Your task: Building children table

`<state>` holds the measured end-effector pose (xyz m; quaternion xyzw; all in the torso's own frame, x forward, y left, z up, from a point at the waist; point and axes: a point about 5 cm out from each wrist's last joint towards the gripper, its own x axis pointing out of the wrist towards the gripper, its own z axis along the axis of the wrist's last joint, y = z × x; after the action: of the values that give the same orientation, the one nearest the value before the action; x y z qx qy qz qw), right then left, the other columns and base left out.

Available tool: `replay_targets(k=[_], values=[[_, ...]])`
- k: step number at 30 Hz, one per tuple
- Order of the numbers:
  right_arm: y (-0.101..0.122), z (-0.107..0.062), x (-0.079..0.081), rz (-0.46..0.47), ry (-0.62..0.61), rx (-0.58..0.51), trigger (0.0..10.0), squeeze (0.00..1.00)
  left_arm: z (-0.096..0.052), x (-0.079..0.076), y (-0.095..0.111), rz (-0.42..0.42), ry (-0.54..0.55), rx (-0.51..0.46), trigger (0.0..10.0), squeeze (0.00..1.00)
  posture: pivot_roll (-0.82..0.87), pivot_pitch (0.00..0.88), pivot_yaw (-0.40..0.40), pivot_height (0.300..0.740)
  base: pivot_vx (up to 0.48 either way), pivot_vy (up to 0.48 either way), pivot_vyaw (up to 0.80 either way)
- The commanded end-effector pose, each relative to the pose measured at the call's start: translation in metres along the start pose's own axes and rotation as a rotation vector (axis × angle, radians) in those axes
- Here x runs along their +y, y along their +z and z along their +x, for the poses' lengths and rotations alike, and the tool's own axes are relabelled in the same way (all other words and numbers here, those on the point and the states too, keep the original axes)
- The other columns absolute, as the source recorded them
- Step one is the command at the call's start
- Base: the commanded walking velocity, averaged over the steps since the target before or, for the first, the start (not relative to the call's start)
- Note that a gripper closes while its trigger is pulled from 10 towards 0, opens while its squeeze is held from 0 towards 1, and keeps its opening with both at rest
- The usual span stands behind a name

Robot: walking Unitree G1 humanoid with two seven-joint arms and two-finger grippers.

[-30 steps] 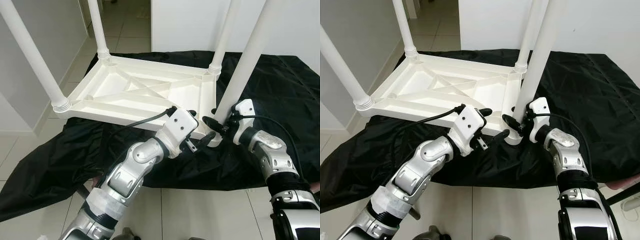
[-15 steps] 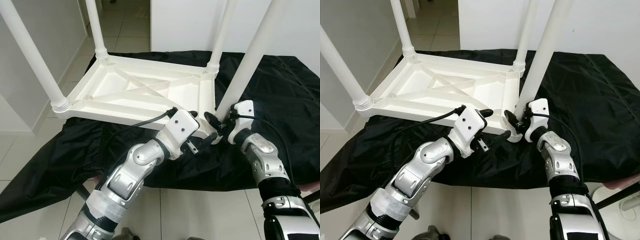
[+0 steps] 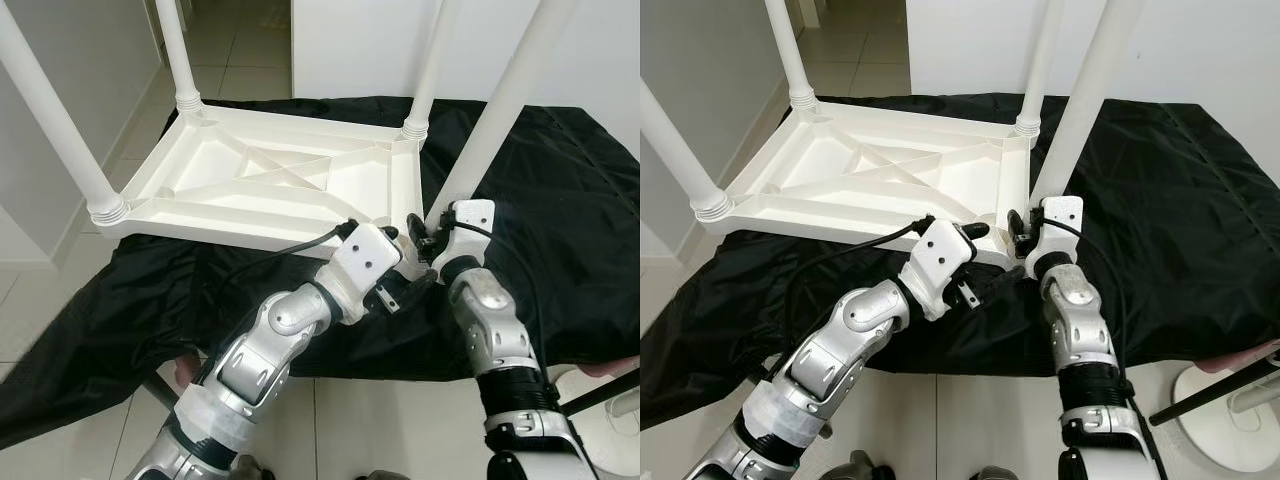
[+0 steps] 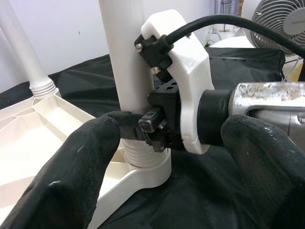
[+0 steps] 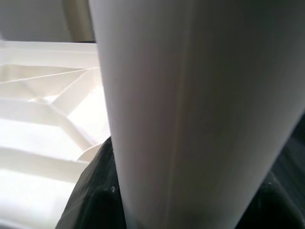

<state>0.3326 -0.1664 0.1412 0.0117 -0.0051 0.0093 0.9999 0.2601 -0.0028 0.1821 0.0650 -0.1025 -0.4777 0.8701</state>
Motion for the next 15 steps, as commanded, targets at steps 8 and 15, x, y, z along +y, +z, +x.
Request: replay_targets(k=[8, 15], values=[[-0.023, -0.017, 0.006, 0.094, -0.309, 0.108, 10.0, 0.00, 0.000, -0.003, -0.001, 0.008, -0.033, 0.009, 10.0, 0.00, -0.02, 0.000, 0.009, 0.740, 0.000, 0.000, 0.00], [-0.023, -0.028, 0.009, 0.145, -0.468, 0.104, 10.0, 0.00, -0.001, -0.004, 0.000, -0.005, -0.042, 0.006, 10.0, 0.00, -0.02, 0.000, 0.014, 0.740, 0.000, 0.000, 0.00]])
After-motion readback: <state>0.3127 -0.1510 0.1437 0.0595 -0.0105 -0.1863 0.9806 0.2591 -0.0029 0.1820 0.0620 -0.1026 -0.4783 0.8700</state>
